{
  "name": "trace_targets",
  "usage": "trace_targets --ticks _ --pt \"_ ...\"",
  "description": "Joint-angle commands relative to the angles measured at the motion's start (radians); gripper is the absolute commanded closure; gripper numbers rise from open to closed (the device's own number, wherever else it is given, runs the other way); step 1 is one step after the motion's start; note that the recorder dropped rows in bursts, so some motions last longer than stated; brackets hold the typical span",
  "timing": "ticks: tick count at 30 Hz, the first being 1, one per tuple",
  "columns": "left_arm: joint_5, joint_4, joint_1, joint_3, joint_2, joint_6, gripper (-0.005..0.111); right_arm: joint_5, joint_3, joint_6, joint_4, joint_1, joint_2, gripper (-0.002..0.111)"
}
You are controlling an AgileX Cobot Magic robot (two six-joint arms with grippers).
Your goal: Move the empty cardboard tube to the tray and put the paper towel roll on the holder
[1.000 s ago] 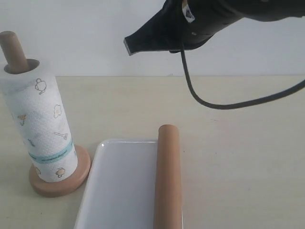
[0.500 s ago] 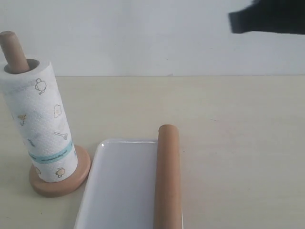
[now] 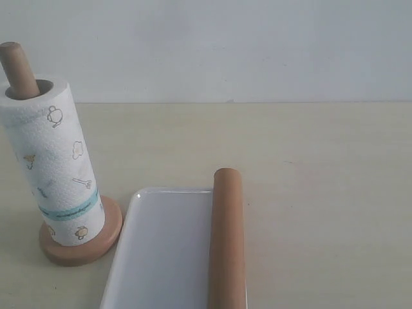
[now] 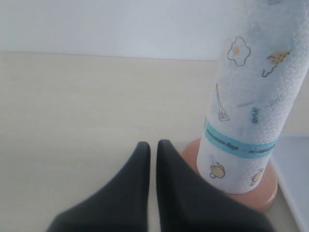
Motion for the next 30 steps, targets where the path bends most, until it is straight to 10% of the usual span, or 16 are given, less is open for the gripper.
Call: trace_targets --ticks 1,10,18,30 --pt "-0.002 -0.01 -0.002 0.003 -0.002 0.003 0.103 -0.063 0.086 0.041 0.001 -0.031 -0.095 0.1" --pt "-0.002 -0.01 -0.002 0.003 -0.002 0.003 0.103 -0.088 0.11 -0.007 0.043 -0.031 -0.113 0.1" --pt "-0.002 -0.01 -0.002 0.003 -0.002 0.003 0.103 -0.073 0.11 -0.812 0.724 -0.031 -0.113 0.1" --pt "-0.002 -0.01 -0.002 0.003 -0.002 0.003 0.103 -0.042 0.11 -1.031 0.925 -0.031 -0.113 0.1"
